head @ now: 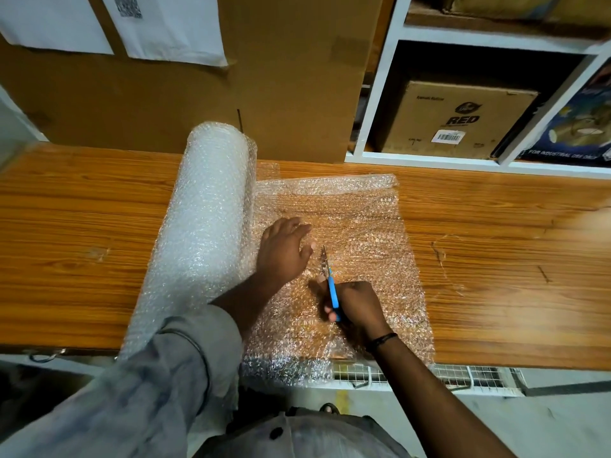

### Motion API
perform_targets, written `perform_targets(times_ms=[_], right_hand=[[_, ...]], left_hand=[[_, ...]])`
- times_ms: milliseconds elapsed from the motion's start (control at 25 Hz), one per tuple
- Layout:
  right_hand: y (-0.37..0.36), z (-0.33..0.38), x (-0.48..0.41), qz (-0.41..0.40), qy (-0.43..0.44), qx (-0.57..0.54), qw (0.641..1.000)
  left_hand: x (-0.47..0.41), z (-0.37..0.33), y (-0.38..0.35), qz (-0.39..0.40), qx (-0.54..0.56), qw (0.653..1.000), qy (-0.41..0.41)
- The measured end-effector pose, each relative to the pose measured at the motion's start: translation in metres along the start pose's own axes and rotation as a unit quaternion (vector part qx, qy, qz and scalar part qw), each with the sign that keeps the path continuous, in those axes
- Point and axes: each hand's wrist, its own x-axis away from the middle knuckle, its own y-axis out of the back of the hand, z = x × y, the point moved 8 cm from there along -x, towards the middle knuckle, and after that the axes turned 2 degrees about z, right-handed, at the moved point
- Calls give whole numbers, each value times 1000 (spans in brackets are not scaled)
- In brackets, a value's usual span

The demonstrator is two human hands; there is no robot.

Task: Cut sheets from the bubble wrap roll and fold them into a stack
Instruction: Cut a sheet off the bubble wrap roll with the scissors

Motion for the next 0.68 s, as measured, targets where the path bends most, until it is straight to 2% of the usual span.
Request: perform_targets(times_ms=[80,480,680], right_hand=[[0,2,3,3,-5,-7,1000],[-7,15,0,7,-13,-59,998],[-3,16,0,4,-8,-26,1000]], left_hand=[[10,5,-15,29,-20,999,-15],[43,4,-16,15,-4,999,-44],[32,5,1,-59,29,998,-10]])
